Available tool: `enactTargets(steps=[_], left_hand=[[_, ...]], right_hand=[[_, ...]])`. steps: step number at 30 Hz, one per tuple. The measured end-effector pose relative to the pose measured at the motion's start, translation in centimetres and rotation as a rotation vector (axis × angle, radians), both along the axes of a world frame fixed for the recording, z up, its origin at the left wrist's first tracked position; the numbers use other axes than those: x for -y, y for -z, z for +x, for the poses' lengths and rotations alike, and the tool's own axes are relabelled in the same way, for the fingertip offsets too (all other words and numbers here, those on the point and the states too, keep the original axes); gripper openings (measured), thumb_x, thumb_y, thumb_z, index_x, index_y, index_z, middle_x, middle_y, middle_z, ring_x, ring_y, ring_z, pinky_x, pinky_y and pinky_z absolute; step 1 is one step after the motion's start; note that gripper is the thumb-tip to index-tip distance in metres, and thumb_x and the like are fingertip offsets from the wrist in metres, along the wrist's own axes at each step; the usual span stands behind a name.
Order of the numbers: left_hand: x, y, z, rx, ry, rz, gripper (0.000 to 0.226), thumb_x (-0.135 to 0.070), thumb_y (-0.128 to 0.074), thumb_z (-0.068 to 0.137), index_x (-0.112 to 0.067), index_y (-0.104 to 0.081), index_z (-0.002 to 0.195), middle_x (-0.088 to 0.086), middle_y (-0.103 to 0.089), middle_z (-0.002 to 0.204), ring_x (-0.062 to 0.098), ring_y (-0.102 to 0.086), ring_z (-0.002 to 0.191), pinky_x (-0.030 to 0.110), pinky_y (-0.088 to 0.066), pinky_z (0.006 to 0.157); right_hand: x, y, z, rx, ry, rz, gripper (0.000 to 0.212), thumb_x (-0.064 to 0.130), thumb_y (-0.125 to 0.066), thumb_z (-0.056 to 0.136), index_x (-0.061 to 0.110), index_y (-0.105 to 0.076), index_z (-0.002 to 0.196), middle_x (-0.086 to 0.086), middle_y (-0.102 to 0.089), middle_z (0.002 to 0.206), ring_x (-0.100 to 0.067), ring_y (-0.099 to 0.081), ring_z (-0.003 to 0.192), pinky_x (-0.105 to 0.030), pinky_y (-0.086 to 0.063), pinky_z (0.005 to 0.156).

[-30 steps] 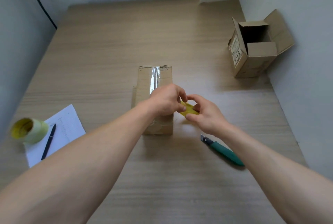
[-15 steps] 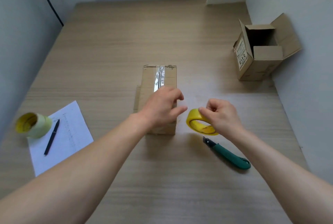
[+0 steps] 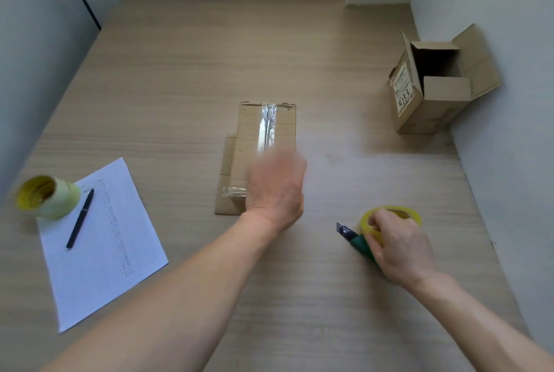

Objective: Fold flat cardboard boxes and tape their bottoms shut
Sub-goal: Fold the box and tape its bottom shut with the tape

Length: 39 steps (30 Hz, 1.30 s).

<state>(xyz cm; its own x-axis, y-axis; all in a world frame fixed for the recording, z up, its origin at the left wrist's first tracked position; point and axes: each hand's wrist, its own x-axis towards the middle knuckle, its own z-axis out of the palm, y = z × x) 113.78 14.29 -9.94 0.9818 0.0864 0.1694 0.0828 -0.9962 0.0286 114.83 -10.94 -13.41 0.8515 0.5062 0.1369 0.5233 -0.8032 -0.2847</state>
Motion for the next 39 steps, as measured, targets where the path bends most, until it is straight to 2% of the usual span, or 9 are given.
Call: enactTargets(steps=[5, 9, 15, 22, 25, 28, 31, 35, 39], left_hand=[[-2.3, -1.6, -0.6, -0.004, 0.059, -0.418, 0.094, -0.066, -0.077, 0.057, -0.023, -0.048, 0.135, 0.003, -0.047, 0.125, 0.026, -0.043, 0.114, 0.039, -0.038, 0.099], [-5.6, -1.5, -2.7, 0.141, -0.182, -0.337, 0.090, -0.078, -0.058, 0.065, -0.025, -0.049, 0.137, 0.011, -0.039, 0.144, 0.034, -0.037, 0.131, 0.045, -0.038, 0.102], [-5.8, 2.4, -4.2, 0.066, -0.223, -0.782, 0.059, -0.051, -0.048, 0.096, -0.028, -0.037, 0.149, 0.012, -0.030, 0.157, 0.024, -0.031, 0.144, 0.038, -0.038, 0.109], [-8.1, 2.6, -2.7, 0.006, -0.214, -0.943, 0.069, -0.039, -0.053, 0.098, -0.020, -0.020, 0.155, -0.003, -0.028, 0.159, 0.014, -0.031, 0.142, 0.025, -0.028, 0.109], [-13.9, 0.1, 0.5, -0.240, -0.044, -0.664, 0.064, -0.039, -0.061, 0.094, -0.028, -0.033, 0.150, -0.003, -0.028, 0.160, 0.022, -0.033, 0.142, 0.032, -0.029, 0.114], [-16.0, -3.7, 3.0, -0.147, -0.084, -0.237, 0.042, -0.042, -0.067, 0.086, -0.039, -0.057, 0.128, 0.000, -0.031, 0.154, 0.031, -0.034, 0.131, 0.046, -0.043, 0.100], [-11.6, -4.7, 2.1, -0.181, -0.136, -0.214, 0.060, -0.074, -0.062, 0.069, -0.039, -0.059, 0.117, 0.002, -0.039, 0.137, 0.031, -0.039, 0.120, 0.043, -0.045, 0.090], [-9.5, -3.4, 0.9, -0.278, 0.034, -0.186, 0.057, -0.067, -0.067, 0.074, -0.039, -0.058, 0.124, -0.002, -0.039, 0.140, 0.029, -0.032, 0.121, 0.037, -0.040, 0.093], [-12.3, -3.9, 2.6, -0.389, 0.261, -0.337, 0.053, -0.037, -0.080, 0.077, -0.032, -0.064, 0.127, -0.002, -0.035, 0.154, 0.024, -0.027, 0.138, 0.034, -0.028, 0.113]], right_hand=[[0.1, 1.0, -2.6, -0.190, 0.106, -0.055, 0.021, 0.009, -0.079, 0.076, 0.009, -0.062, 0.087, -0.010, -0.058, 0.085, -0.038, -0.061, 0.069, -0.042, -0.047, 0.053], [-1.3, 0.2, -2.5, -0.073, 0.254, -0.079, 0.035, 0.039, -0.073, 0.082, 0.010, -0.066, 0.100, -0.012, -0.063, 0.094, -0.038, -0.061, 0.086, -0.044, -0.046, 0.069], [-14.1, -2.1, -1.4, -0.278, 0.095, 0.519, 0.062, 0.056, -0.040, 0.094, 0.023, -0.038, 0.148, 0.003, -0.036, 0.150, -0.016, -0.032, 0.141, -0.034, -0.029, 0.113], [-21.3, -1.7, -2.5, -0.546, 0.441, 0.918, 0.048, 0.027, -0.037, 0.106, 0.031, -0.026, 0.152, 0.016, -0.030, 0.154, 0.002, -0.028, 0.141, -0.029, -0.024, 0.120], [-19.9, -3.2, -3.5, -0.731, 0.246, 0.690, 0.052, 0.048, -0.040, 0.101, 0.035, -0.033, 0.151, 0.017, -0.040, 0.150, 0.004, -0.042, 0.131, -0.026, -0.034, 0.110], [-17.5, -6.2, -1.7, -0.377, 0.247, 0.467, 0.050, 0.063, -0.043, 0.087, 0.031, -0.067, 0.117, 0.016, -0.072, 0.095, -0.008, -0.065, 0.092, -0.032, -0.051, 0.079], [-16.4, -7.6, 3.2, -0.110, 0.310, 0.433, 0.057, 0.047, -0.060, 0.086, 0.027, -0.052, 0.139, 0.002, -0.062, 0.126, -0.019, -0.054, 0.117, -0.036, -0.044, 0.097], [-17.1, -6.0, 6.4, -0.576, 0.199, 0.327, 0.082, 0.036, -0.064, 0.085, 0.032, -0.021, 0.155, 0.005, -0.026, 0.160, -0.017, -0.030, 0.143, -0.038, -0.026, 0.118], [-16.5, -3.7, 4.1, -0.822, 0.092, 0.385, 0.060, 0.037, -0.067, 0.073, 0.041, -0.056, 0.132, 0.010, -0.062, 0.132, -0.015, -0.058, 0.119, -0.044, -0.044, 0.105]])
